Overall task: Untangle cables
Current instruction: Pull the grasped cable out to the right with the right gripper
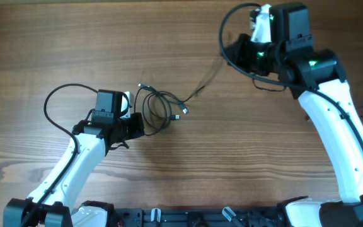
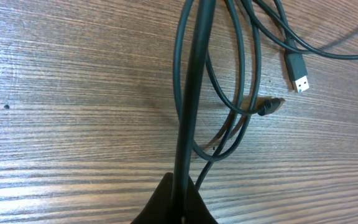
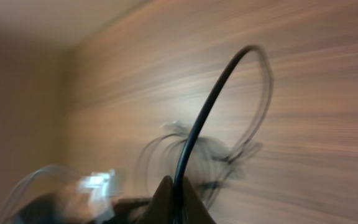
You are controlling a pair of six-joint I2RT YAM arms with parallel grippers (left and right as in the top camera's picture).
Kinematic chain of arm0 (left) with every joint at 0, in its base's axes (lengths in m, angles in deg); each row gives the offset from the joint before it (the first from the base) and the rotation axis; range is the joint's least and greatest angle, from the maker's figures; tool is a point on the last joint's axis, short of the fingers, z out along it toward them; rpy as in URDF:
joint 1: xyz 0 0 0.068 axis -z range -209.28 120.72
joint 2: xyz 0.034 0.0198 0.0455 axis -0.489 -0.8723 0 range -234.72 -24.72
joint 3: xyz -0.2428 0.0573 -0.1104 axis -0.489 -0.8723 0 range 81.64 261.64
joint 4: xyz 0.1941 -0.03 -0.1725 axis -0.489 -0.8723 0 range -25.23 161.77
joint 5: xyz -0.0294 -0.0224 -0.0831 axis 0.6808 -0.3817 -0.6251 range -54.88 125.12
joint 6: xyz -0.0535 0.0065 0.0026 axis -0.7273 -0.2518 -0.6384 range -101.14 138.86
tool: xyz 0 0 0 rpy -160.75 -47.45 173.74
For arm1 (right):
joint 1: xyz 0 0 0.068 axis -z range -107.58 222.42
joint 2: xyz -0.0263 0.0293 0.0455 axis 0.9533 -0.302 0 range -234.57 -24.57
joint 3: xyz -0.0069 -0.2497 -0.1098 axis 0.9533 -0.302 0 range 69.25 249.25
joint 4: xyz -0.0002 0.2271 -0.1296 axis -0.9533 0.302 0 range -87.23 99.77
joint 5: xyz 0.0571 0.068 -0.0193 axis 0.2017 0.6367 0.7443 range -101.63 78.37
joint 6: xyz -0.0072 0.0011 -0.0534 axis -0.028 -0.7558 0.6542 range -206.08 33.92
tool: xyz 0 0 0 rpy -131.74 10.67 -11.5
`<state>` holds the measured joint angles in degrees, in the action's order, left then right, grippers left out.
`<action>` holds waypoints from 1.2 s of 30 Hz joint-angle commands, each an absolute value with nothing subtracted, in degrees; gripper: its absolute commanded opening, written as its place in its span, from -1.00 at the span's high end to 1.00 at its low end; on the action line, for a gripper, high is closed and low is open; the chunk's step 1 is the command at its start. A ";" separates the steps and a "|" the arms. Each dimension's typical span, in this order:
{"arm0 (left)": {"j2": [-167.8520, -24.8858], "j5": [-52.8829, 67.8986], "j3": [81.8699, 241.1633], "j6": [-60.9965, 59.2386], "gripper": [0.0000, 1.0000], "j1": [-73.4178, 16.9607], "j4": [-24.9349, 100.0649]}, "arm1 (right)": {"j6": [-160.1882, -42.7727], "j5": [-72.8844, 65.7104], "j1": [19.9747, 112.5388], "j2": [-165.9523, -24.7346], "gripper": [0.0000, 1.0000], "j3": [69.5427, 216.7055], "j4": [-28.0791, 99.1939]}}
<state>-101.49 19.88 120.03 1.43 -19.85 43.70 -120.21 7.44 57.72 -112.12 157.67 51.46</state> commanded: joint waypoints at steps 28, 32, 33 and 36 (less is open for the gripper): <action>-101.56 46.09 119.92 -33.81 0.74 -45.90 33.53 | -127.47 -23.71 104.10 -113.23 0.91 139.68 55.74; -101.56 45.01 119.92 -30.86 0.81 -51.10 33.38 | -120.34 -17.26 107.58 -113.23 0.91 139.68 44.25; -101.56 45.01 119.92 -30.86 0.81 -51.10 33.44 | -118.16 -13.85 107.97 -113.19 0.92 139.75 40.14; -101.56 44.91 119.92 -30.86 0.81 -51.08 33.31 | -116.30 -11.88 108.43 -113.17 0.92 142.89 29.23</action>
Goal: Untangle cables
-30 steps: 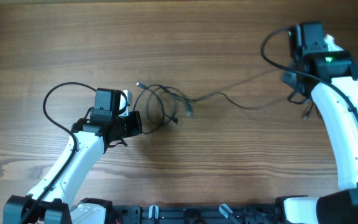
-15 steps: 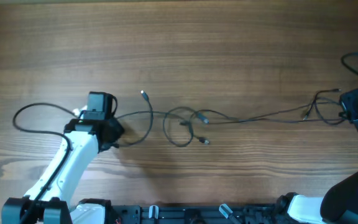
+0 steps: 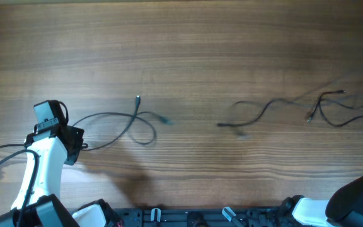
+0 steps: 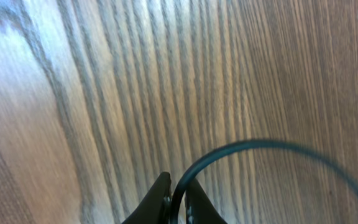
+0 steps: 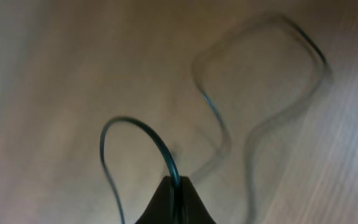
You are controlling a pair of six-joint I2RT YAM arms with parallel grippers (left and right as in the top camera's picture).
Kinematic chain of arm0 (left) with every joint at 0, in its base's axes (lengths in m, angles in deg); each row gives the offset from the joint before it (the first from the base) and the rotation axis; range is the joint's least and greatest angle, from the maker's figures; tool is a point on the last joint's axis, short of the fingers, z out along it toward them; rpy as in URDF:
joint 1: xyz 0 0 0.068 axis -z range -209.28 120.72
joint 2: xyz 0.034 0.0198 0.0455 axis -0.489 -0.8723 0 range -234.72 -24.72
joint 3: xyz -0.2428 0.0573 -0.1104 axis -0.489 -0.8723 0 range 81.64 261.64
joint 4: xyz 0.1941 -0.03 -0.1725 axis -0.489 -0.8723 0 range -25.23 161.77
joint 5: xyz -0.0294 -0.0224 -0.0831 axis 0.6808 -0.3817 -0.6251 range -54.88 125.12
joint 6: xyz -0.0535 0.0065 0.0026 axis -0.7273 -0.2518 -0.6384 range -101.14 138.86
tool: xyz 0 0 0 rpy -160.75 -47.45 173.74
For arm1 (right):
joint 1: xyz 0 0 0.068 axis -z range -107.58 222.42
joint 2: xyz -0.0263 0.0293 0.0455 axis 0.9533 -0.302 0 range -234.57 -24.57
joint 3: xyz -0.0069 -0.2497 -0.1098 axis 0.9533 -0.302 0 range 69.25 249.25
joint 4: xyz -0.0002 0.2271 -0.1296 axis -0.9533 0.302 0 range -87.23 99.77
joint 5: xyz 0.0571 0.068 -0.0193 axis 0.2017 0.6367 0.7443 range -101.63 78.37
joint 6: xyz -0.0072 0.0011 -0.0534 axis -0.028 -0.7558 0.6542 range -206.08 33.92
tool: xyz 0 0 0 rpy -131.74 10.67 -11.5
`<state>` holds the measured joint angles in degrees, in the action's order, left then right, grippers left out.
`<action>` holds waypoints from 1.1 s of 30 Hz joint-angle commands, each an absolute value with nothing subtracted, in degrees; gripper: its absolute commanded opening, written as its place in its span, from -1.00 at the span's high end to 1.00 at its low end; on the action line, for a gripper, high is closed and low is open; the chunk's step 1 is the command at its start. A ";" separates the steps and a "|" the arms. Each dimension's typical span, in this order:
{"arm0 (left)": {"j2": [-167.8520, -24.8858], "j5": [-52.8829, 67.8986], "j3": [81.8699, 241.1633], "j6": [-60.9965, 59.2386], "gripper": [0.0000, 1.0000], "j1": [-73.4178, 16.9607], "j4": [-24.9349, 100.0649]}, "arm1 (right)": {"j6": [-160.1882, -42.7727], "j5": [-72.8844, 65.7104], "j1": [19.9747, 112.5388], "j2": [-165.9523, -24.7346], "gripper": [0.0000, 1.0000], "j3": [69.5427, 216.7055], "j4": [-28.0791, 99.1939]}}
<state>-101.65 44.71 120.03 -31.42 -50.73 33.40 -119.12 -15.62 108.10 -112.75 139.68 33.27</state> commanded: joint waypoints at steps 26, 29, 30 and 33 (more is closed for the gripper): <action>-101.56 27.24 119.88 -18.81 0.92 -27.78 43.19 | -99.38 2.33 95.05 -117.52 -0.45 143.59 39.63; -101.56 27.27 119.88 -18.81 0.92 -27.78 42.49 | -94.53 2.72 89.30 -124.77 -0.44 141.85 39.42; -101.56 27.27 119.88 -18.79 0.91 -27.78 42.36 | -91.71 4.31 87.14 -128.10 -0.36 141.87 40.14; -101.56 27.29 119.88 -18.77 0.89 -27.78 42.41 | -89.28 1.10 81.98 -134.52 -0.23 141.87 41.21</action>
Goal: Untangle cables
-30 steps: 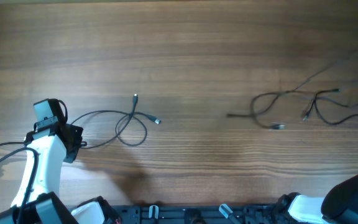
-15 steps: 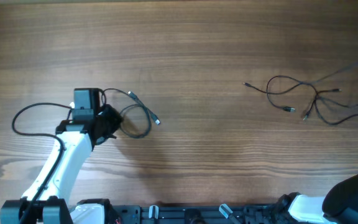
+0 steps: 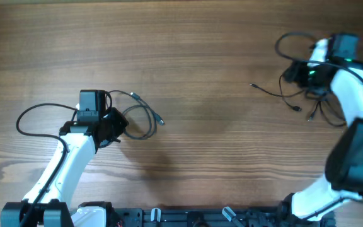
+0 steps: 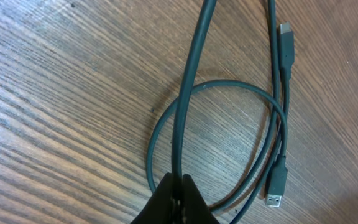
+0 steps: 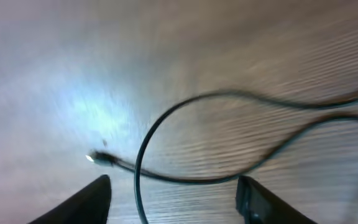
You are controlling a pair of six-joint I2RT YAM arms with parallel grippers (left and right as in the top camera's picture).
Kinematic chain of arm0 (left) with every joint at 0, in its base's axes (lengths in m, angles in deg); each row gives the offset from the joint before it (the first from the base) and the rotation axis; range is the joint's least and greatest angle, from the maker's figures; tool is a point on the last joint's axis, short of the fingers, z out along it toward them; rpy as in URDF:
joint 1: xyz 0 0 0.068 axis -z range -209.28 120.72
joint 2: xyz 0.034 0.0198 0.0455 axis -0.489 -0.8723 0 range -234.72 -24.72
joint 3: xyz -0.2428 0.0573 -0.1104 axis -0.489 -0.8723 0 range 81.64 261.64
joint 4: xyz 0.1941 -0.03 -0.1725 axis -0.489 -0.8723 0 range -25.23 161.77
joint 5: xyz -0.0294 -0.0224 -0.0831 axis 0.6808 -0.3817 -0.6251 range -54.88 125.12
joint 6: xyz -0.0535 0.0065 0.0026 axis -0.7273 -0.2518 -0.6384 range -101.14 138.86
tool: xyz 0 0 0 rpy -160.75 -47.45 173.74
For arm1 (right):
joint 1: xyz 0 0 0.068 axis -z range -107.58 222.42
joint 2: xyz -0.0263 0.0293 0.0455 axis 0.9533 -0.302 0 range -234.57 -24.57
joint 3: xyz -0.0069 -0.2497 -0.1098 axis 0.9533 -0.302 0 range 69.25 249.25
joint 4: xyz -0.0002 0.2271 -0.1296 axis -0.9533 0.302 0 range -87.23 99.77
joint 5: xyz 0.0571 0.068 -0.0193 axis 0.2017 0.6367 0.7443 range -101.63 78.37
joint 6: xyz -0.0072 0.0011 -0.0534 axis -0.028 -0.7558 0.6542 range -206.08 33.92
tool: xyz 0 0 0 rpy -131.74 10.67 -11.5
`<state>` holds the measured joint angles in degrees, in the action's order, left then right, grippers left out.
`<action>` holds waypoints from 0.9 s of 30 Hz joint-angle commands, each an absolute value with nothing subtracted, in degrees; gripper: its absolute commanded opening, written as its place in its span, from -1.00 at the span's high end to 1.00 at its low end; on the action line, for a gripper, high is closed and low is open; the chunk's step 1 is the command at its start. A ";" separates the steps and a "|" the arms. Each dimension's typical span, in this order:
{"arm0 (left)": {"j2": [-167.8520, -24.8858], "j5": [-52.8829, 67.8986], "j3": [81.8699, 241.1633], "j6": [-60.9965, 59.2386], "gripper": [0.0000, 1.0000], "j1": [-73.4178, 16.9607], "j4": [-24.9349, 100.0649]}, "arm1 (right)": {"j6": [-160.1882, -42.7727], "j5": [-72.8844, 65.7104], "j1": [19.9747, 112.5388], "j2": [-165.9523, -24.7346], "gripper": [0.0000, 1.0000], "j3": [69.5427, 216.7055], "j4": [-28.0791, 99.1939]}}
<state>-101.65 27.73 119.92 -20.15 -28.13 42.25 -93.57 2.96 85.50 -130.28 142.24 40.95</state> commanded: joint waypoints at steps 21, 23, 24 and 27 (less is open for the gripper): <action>-101.56 27.24 119.88 -17.33 0.88 -27.78 41.49 | -116.15 -26.24 104.17 -118.02 -0.99 162.11 59.00; -101.56 27.24 119.88 -17.33 0.88 -27.78 41.36 | -116.02 -19.03 104.10 -120.31 -0.99 161.98 59.17; -101.56 27.24 119.88 -17.33 0.88 -27.78 41.31 | -115.60 -12.93 103.99 -121.98 -0.99 161.98 59.20; -101.56 27.24 119.88 -17.35 0.88 -27.78 41.31 | -107.45 1.15 102.16 -126.46 -0.99 161.84 59.30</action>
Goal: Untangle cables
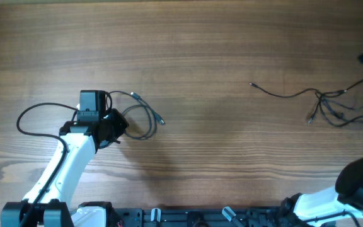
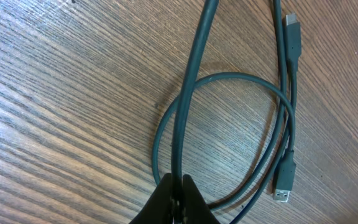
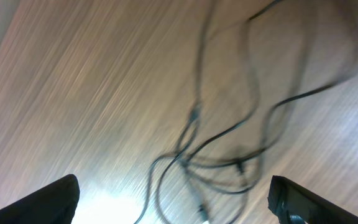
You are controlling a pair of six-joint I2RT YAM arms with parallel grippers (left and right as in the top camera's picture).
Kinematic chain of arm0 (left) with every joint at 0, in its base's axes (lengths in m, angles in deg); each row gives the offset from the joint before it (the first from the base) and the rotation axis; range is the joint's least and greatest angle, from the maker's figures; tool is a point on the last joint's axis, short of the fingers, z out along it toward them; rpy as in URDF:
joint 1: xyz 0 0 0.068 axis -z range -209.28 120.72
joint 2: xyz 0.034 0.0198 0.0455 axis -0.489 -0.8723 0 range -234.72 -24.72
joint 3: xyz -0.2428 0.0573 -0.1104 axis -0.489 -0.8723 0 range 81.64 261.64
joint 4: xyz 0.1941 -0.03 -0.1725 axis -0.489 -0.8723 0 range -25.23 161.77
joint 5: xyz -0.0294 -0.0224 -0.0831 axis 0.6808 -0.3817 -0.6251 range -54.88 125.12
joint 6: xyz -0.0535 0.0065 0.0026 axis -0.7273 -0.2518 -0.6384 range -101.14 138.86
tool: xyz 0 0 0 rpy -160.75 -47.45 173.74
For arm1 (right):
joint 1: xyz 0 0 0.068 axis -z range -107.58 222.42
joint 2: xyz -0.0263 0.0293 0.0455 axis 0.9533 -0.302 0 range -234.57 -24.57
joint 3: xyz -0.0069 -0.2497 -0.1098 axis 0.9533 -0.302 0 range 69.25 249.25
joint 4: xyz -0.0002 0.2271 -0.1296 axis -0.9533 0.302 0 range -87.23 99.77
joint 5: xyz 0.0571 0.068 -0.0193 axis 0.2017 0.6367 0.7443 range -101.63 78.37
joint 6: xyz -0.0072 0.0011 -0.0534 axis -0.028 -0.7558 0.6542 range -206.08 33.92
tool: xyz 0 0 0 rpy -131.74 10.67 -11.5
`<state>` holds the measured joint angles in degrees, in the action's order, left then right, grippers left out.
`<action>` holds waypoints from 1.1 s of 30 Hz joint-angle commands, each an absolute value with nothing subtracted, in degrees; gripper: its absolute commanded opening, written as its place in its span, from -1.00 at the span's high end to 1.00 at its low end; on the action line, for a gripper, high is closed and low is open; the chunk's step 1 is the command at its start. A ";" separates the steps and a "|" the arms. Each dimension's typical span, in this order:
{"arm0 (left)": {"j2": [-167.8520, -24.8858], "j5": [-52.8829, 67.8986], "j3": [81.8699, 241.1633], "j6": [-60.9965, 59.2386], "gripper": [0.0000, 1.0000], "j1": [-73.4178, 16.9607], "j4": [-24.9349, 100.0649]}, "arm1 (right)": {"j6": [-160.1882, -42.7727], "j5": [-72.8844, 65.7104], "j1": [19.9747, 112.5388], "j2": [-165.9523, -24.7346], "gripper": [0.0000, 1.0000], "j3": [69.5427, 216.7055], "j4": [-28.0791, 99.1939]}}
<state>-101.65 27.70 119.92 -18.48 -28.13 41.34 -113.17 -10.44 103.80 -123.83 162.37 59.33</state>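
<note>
A thick dark cable (image 2: 229, 134) lies in a loose loop left of the table's middle, its USB plug (image 2: 283, 190) and second plug (image 2: 293, 28) flat on the wood. My left gripper (image 2: 179, 193) is shut on this cable where the loop crosses, seen from overhead as the left gripper (image 1: 110, 123). Far to the right, a thin dark cable (image 1: 282, 94) lies apart from it, bunched at its right end (image 1: 326, 104). My right gripper (image 3: 179, 205) hangs open above that thin cable (image 3: 216, 149), holding nothing; the view is blurred.
The wooden table (image 1: 200, 50) carries both cables. My left arm (image 1: 62, 164) crosses the front left, with a black lead (image 1: 27, 113) arcing beside it. Part of the right arm (image 1: 358, 183) shows at the front right corner.
My right arm has drawn back to the right edge of the overhead view. The thin cable now lies spread flat, and the right fingers stand wider apart. The left gripper and thick cable have not moved.
Both cables were tangled left of the middle, with each gripper shut on one. Then the two cables lay apart, thick one left, thin one right. Later the right gripper was open over the thin cable while the left still held the looped one. Now the right arm is withdrawn.
</note>
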 commanded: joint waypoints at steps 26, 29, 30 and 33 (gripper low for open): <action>-101.56 27.27 119.88 -17.33 0.87 -27.78 40.75 | -73.18 -6.09 70.33 -149.52 -0.55 157.82 57.40; -101.56 27.27 119.88 -17.33 0.87 -27.78 40.72 | -73.22 -6.09 70.33 -149.52 -0.31 156.12 56.38; -101.56 27.27 119.88 -17.33 0.87 -27.78 40.75 | -73.22 -6.09 70.35 -149.52 -0.13 156.12 56.35; -101.56 27.27 119.88 -17.33 0.87 -27.78 40.72 | -75.67 -9.96 70.33 -149.52 0.91 156.14 56.35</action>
<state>-101.65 27.73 119.92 -18.27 -28.13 40.72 -73.48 -7.42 70.46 -148.20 157.98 56.25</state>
